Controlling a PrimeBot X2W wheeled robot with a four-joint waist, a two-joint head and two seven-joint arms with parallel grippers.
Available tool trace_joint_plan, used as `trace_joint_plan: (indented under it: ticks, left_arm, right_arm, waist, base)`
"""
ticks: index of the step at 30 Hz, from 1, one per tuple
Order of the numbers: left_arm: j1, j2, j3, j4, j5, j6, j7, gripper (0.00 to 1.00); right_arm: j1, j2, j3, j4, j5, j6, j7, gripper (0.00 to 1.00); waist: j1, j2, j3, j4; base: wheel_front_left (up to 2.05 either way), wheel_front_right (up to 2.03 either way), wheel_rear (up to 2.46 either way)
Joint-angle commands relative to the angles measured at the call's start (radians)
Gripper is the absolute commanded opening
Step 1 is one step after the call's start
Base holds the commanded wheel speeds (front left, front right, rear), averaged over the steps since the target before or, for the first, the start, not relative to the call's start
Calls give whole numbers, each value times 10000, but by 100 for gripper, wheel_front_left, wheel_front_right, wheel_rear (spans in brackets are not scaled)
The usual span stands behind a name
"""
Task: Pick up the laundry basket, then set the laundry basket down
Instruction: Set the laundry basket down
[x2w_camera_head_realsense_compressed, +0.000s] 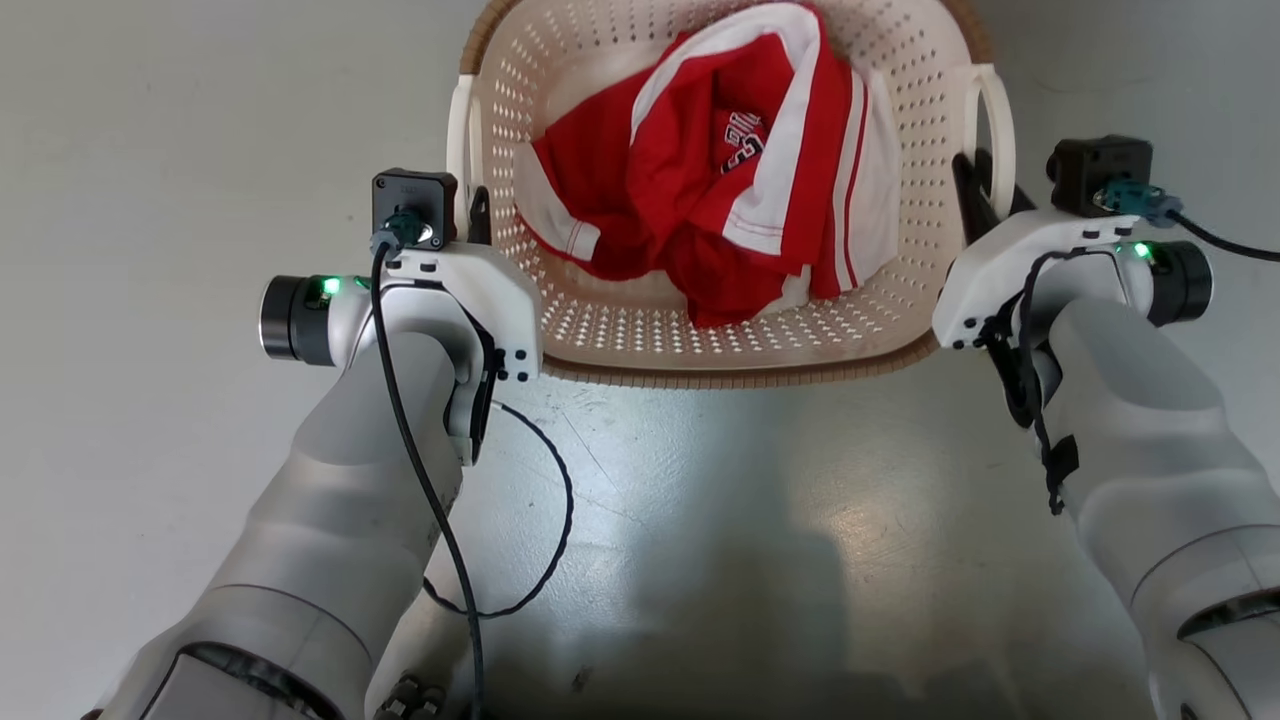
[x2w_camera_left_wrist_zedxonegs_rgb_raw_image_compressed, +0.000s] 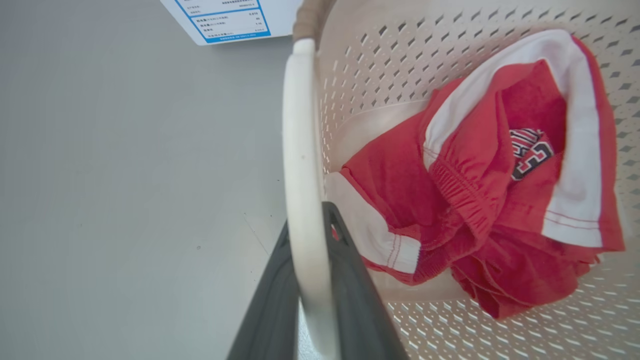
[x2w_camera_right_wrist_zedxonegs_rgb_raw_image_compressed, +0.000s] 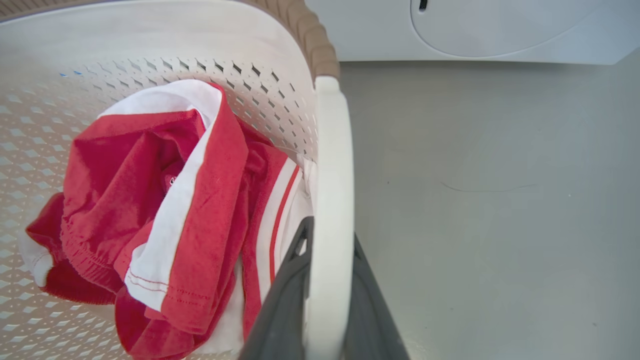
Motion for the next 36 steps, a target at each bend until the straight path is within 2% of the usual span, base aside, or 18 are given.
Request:
trace_joint_plan:
  ticks: [1,13,14,15,17,18,19,20,21,36]
  left_arm:
    - [-76,328,219,-145,203,82,-137,0]
    - [-154,302,597,-98,749,-5,-137,0]
    - [-155,299,630,-86,775,-9,-137,4]
    - [-152,296,664,-77,797,-12,-137,18]
    - [-132,290,746,-66,821,-10,-137,39]
    - [-113,286,785,-56,827,-7,-137,74]
    - [-93,283,815,-43,838,-10,-137,92]
    - [-74,280,845,-34,845,-16,-137,100]
    - [-58,278,877,-34,856,-13,-137,100]
    - [308,322,1535,-455,1300,-26,-137,100]
  right_arm:
    - [153,277,152,-125,-156,73,-190,0]
    - [178,277,-73,-287,-375,73,-199,0]
    - [185,277,-102,-306,-400,73,-199,0]
    - [193,277,-134,-330,-433,73,-199,2]
    - [224,277,-192,-376,-491,73,-199,22]
    - [241,277,-217,-402,-514,73,-199,42]
    - [258,277,-239,-431,-535,73,-199,65]
    - [276,277,-258,-459,-552,73,-200,91]
    - [292,277,-276,-482,-566,73,-200,100]
    - [651,277,-488,-808,-591,73,-200,100]
  waist:
    - [0,0,56,-10]
    - [0,0,252,-36]
    - [0,0,248,-37]
    - [0,0,241,-36]
    - [0,0,211,-29]
    - [0,0,190,-27]
    - [0,0,165,-26]
    - [0,0,140,-24]
    - [0,0,114,-21]
    - [0,0,-526,-103]
  base:
    - [0,0,0]
    - [0,0,0]
    - [0,0,0]
    - [0,0,0]
    - [0,0,0]
    - [0,0,0]
    - [0,0,0]
    - [0,0,0]
    - [0,0,0]
    - [0,0,0]
